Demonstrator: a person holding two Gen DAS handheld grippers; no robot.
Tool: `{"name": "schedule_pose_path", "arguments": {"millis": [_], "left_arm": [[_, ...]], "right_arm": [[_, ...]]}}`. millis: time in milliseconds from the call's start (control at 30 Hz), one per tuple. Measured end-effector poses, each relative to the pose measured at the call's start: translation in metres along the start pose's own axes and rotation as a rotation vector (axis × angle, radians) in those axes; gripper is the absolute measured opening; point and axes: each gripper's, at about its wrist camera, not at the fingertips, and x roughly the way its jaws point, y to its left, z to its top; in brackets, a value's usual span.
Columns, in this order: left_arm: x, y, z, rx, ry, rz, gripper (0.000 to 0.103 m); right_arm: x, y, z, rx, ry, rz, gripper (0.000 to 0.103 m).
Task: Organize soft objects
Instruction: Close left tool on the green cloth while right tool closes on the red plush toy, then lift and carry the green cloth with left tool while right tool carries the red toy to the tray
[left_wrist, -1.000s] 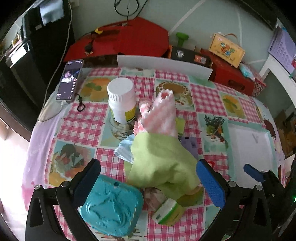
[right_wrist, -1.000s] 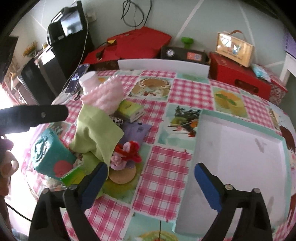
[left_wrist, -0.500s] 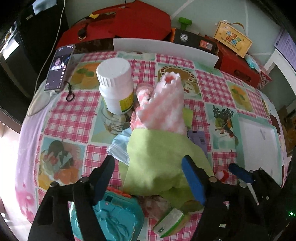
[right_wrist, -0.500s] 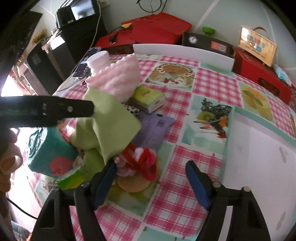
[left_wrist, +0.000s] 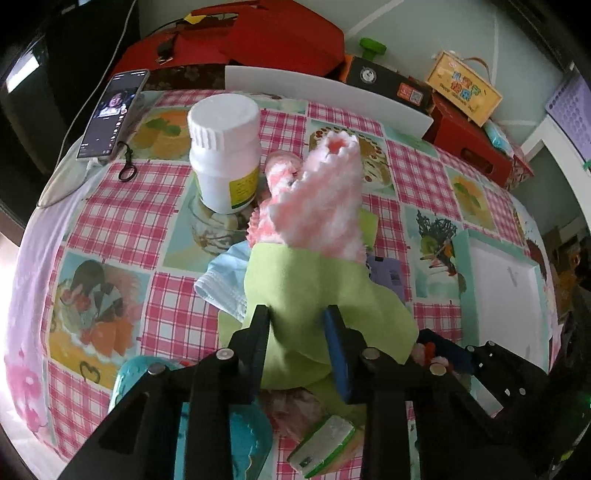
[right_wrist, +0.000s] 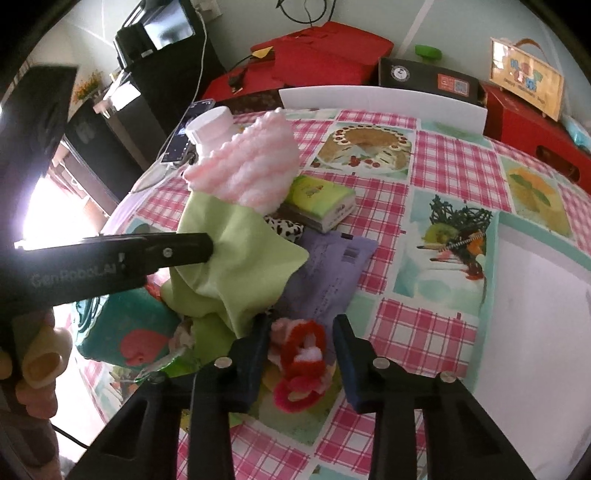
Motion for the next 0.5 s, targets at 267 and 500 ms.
{"name": "schedule_pose_path", "arguments": {"millis": [267,500], "left_arm": [[-0.008,0.005,-0.003,-0.024,-0.027,0.0,0.019],[-0.006,0.006,-0.006,-0.04,-0.046,0.006,0.004]], "right_arm": [[-0.005,-0.011,-0.005,0.03,-0.016,0.029,0.034],[-0.003,-0.014,-0.011,0.032,0.001,0.046,0.034]]}}
